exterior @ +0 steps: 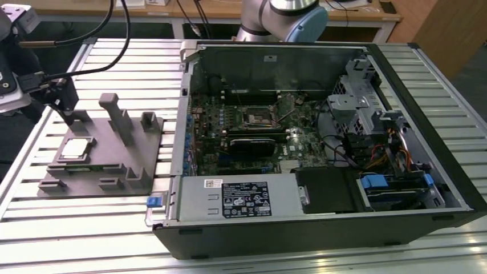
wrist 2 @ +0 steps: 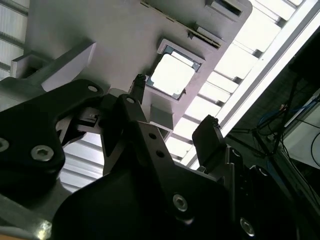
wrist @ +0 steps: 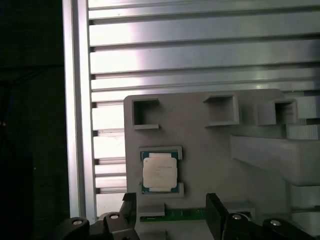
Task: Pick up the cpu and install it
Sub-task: 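Pick up the cpu and move it towards the insertion slot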
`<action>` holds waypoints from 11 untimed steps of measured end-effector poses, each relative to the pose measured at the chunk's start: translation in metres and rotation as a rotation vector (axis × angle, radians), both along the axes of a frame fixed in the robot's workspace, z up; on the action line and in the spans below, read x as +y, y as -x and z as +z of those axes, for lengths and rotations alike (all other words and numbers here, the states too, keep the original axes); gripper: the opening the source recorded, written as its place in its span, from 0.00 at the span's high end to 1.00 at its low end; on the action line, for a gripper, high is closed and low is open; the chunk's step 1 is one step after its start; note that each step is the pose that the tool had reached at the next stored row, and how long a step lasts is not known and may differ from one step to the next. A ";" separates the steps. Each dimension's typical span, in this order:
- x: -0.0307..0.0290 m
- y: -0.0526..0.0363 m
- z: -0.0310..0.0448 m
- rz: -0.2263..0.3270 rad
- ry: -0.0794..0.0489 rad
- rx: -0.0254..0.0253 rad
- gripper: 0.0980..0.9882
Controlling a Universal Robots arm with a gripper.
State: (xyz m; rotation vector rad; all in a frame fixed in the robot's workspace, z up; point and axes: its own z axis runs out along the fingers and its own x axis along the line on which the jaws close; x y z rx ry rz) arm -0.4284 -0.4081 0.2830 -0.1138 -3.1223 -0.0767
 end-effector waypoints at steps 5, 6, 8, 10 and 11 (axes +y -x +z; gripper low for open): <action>-0.0004 0.0000 -0.0067 0.000 -0.010 0.0002 0.37; -0.0004 0.0000 -0.0079 0.000 -0.010 0.0002 0.37; -0.0005 0.0000 -0.0100 0.000 -0.011 0.0001 0.37; -0.0005 0.0000 -0.0114 0.000 -0.011 0.0002 0.37; -0.0005 0.0000 -0.0121 0.000 -0.011 0.0003 0.37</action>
